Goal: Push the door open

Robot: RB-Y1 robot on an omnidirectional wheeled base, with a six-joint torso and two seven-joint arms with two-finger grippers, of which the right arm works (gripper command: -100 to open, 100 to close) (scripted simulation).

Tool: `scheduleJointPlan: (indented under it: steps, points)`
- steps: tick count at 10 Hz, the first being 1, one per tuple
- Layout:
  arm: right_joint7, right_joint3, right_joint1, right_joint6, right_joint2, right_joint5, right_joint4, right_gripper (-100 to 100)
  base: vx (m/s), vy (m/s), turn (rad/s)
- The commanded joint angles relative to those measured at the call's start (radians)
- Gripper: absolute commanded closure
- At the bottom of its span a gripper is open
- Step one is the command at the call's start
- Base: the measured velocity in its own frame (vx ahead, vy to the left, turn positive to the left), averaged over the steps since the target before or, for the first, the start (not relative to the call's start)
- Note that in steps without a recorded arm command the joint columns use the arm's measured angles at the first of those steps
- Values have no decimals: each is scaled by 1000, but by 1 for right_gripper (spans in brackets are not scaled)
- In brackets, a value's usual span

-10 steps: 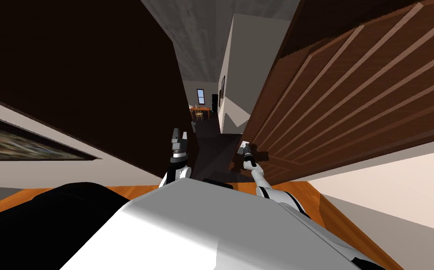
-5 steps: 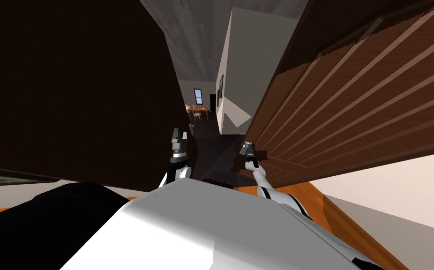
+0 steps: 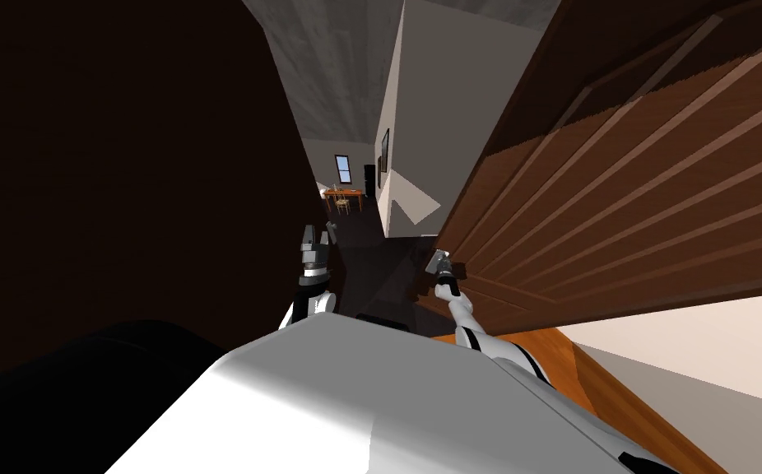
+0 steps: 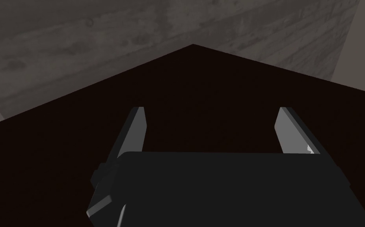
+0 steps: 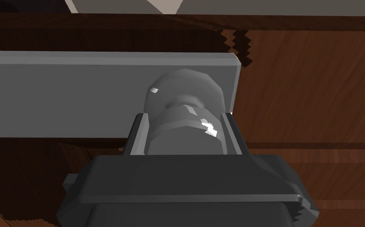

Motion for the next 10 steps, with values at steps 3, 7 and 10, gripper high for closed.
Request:
scheduleJointPlan:
  steps: [3,7,10]
  points:
    - [12,-35,-3,0,-15,-10,10,100,172,102,-67]
    - [45,-70,-5,1,-6,-19,11,100,139,40,-70]
    - [90,-111,-12,2,12,-29,10,100,215,25,-73]
